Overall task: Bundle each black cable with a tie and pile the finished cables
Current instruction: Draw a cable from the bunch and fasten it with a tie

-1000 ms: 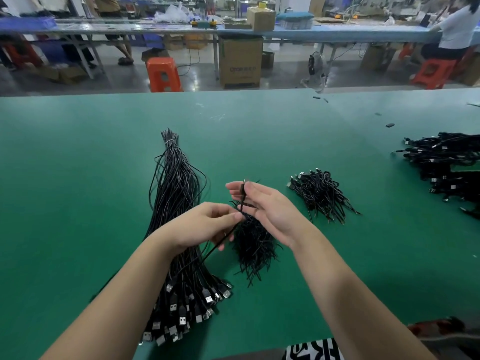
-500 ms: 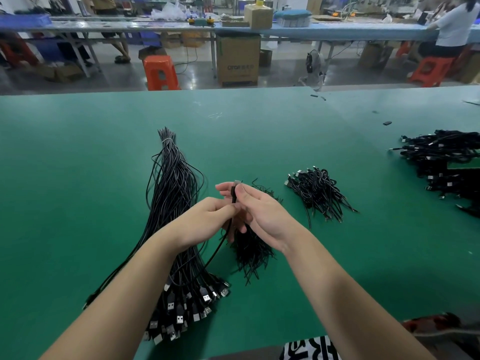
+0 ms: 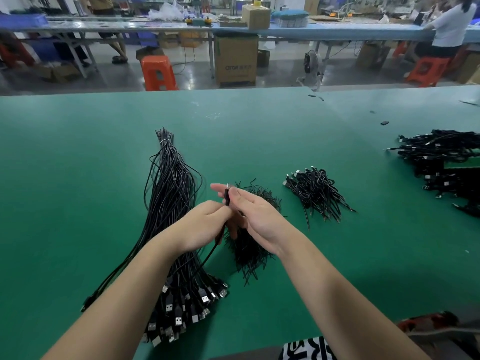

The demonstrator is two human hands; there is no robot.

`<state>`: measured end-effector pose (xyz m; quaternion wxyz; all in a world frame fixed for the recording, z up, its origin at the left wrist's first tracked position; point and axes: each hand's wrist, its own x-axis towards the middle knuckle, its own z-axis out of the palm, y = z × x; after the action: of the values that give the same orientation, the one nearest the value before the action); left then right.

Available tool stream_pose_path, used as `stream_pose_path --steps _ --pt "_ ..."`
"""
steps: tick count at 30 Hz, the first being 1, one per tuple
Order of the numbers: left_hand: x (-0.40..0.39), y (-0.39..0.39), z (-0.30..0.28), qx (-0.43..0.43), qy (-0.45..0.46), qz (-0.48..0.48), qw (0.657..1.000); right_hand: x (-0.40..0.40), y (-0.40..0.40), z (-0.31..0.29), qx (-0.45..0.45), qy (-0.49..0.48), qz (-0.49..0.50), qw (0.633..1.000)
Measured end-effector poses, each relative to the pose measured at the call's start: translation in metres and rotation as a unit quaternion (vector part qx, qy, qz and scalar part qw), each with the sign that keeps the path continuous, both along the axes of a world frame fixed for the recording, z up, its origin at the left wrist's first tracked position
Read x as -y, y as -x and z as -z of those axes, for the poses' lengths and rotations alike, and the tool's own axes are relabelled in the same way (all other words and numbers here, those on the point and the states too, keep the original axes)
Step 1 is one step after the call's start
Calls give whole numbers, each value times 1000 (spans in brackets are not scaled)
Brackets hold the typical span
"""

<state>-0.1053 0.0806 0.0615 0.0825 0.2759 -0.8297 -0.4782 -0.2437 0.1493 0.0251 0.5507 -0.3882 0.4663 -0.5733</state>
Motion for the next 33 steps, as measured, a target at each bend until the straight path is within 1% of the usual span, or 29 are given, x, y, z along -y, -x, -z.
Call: stream_pose_path --steps 2,4,6,7,8,9,10,11,12,13,14,16,18,20,21,22,23,24,25,26,27,28,30,33 --pt "4 -1 1 -36 49 -49 997 2 -3 1 32 -13 20 999" --pt "10 -3 1 -119 60 -116 984 2 -6 4 49 -57 28 997" --pt "16 -7 -3 -191 66 -173 964 -1 -12 4 60 -104 -4 993" --pt "20 -7 -4 -218 53 -193 955 -4 -16 3 56 -114 -31 991" --pt "23 -7 -5 -250 14 -205 946 -6 -21 2 50 -115 -56 991" --pt "25 -7 -8 -289 -61 -211 932 -7 -25 0 55 -108 -74 990" --pt "26 -6 -13 -333 -164 -209 904 -8 -29 -2 70 -94 -82 990" --pt "26 -7 -18 -376 -261 -202 866 -9 -31 -4 98 -79 -88 988" --pt "27 -7 -23 -414 -333 -193 825 -8 -33 -3 136 -68 -90 984" --pt "27 -9 -27 -438 -374 -190 796 -7 -33 -2 184 -64 -93 976" --pt "27 -10 -31 -452 -400 -186 776 -6 -34 0 238 -67 -99 964" --pt "26 -14 -37 -463 -429 -167 758 -5 -33 7 326 -84 -108 935" --pt "26 -20 -40 -461 -429 -132 765 -6 -30 17 386 -104 -88 912" --pt "30 -28 -39 -431 -425 -62 793 -7 -26 27 434 -117 -59 891" --pt "30 -32 -38 -395 -428 -13 813 -7 -23 29 450 -118 -48 884" --pt "31 -36 -35 -336 -425 34 840 -7 -21 30 454 -113 -41 883" --pt "30 -39 -31 -254 -403 68 876 -7 -18 29 445 -107 -38 888" --pt "29 -40 -26 -158 -359 89 915 -6 -16 27 429 -100 -41 897" --pt "27 -41 -22 -63 -310 98 944 -5 -14 23 409 -95 -47 906" --pt "24 -40 -16 17 -270 95 958 -4 -12 20 387 -94 -55 916" --pt "22 -38 -11 75 -237 84 965 -4 -11 17 363 -93 -66 925" --pt "20 -36 -7 109 -207 70 970 -4 -10 15 338 -90 -74 934" --pt "19 -32 0 128 -164 38 977 -4 -9 13 302 -86 -74 947" --pt "20 -26 11 97 -96 -23 990 -7 -11 17 277 -88 -52 955"
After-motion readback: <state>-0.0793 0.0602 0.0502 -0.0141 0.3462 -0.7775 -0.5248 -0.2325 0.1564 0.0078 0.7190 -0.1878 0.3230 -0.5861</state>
